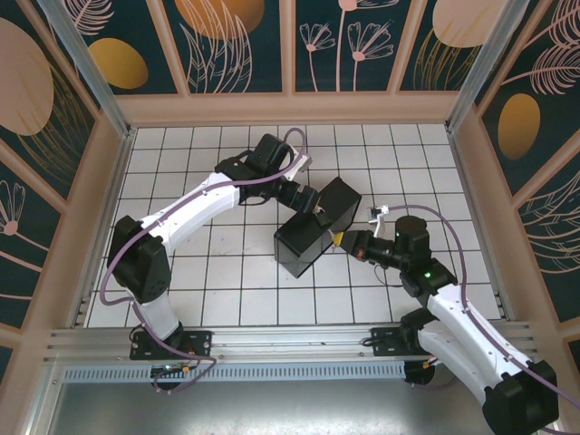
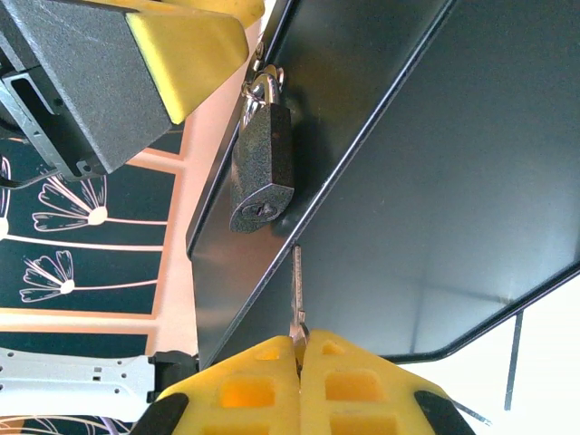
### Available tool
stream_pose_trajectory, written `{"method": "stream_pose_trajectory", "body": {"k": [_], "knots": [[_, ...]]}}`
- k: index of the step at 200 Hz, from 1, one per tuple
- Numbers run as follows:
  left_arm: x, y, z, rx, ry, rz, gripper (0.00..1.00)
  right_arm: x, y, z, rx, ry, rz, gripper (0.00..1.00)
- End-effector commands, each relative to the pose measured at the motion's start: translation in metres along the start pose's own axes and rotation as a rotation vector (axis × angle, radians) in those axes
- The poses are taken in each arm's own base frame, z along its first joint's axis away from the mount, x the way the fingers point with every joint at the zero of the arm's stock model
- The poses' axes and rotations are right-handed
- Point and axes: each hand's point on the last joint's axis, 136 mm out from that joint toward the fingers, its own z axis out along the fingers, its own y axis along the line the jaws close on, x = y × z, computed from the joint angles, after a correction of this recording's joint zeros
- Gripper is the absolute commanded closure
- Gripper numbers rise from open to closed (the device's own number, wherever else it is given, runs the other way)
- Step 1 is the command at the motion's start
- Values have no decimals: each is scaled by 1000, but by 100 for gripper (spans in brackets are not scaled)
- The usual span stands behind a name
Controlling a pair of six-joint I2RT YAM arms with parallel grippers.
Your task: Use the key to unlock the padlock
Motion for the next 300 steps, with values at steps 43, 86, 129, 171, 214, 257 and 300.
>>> {"method": "stream_pose_trajectory", "body": {"k": [43,86,129,171,214,257,300], "knots": [[-12,-12,-10,43,-36,29,6,-10,26,-11,-80,-46,-47,95],[-16,-13,-9,48,-39,14,6,-10,26,-12,-79,-51,-43,95],[-17,-16,-11,62,-43,18,6,-14,24,-7,-83,-59,-51,95],[-13,-16,-10,58,-31,19,7,-19,23,-3,-78,-54,-64,95],[-11,-20,-8,62,-23,28,7,-22,21,-5,-77,-67,-61,95],[-8,-21,-5,63,-14,29,7,-22,21,-3,-85,-61,-62,95],[-9,-20,-6,59,-19,29,7,-20,18,-3,-76,-50,-58,95]]}}
